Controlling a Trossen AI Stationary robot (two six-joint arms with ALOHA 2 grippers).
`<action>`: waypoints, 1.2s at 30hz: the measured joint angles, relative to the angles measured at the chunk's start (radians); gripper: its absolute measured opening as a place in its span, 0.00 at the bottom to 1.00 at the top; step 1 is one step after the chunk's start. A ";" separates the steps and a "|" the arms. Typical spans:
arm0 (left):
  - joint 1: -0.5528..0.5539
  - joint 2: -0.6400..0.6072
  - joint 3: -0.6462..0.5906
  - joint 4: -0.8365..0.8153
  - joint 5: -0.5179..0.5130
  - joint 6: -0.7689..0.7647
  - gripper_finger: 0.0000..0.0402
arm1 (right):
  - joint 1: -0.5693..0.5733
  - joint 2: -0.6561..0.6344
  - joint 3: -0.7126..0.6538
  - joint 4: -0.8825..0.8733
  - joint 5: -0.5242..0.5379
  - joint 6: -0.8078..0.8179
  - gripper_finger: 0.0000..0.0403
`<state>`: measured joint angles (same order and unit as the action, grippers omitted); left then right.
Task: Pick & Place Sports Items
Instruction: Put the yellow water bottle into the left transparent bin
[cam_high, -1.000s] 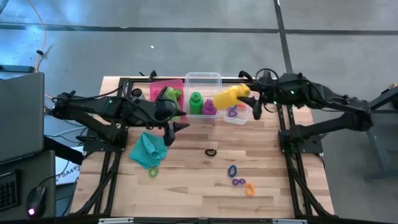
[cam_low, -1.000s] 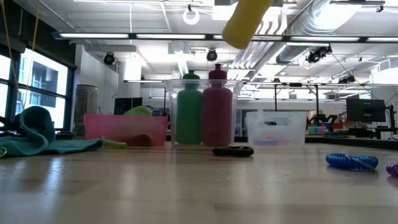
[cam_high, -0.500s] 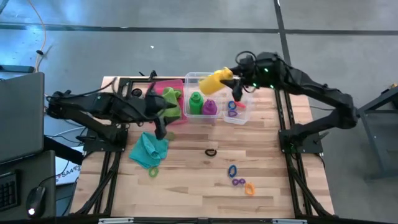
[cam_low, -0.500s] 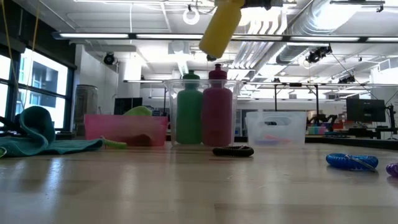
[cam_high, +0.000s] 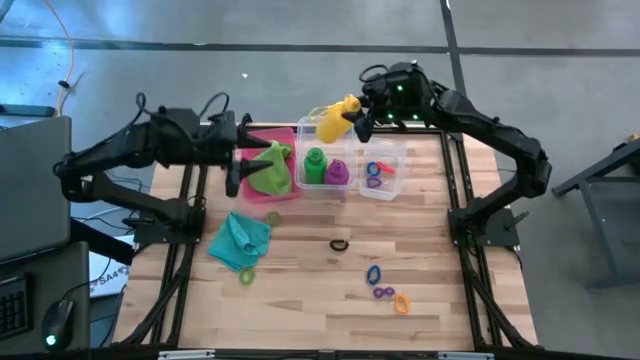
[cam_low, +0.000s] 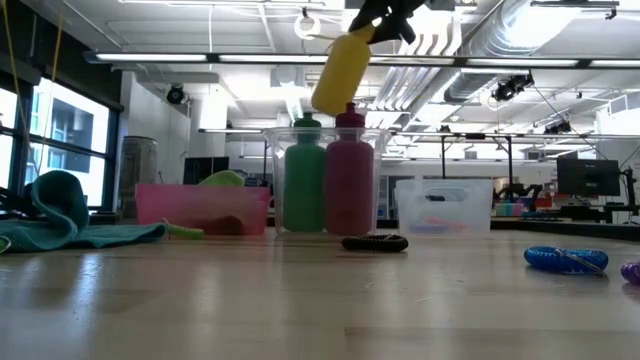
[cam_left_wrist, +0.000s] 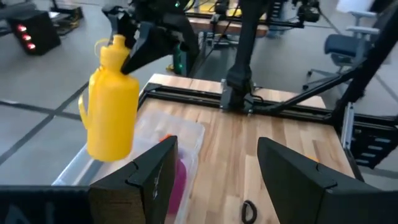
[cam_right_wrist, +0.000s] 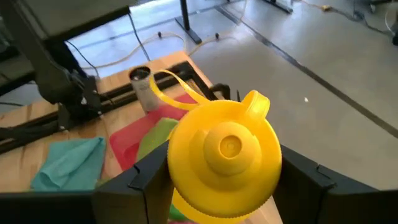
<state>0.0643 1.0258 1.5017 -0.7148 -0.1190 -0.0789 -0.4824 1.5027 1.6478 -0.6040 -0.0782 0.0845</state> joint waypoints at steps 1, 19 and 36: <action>0.032 0.000 0.000 0.000 0.041 0.017 0.54 | 0.000 0.005 0.003 -0.012 0.001 0.000 0.51; 0.341 0.117 0.000 0.080 0.365 0.131 0.54 | -0.097 0.145 0.004 -0.034 -0.074 -0.072 0.51; 0.342 0.156 0.000 0.080 0.345 0.105 0.54 | -0.095 0.308 0.003 -0.011 -0.115 -0.142 0.51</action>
<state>0.4059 1.1820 1.5017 -0.6346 0.2256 0.0266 -0.5778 1.8109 1.6508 -0.6153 -0.1935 -0.0574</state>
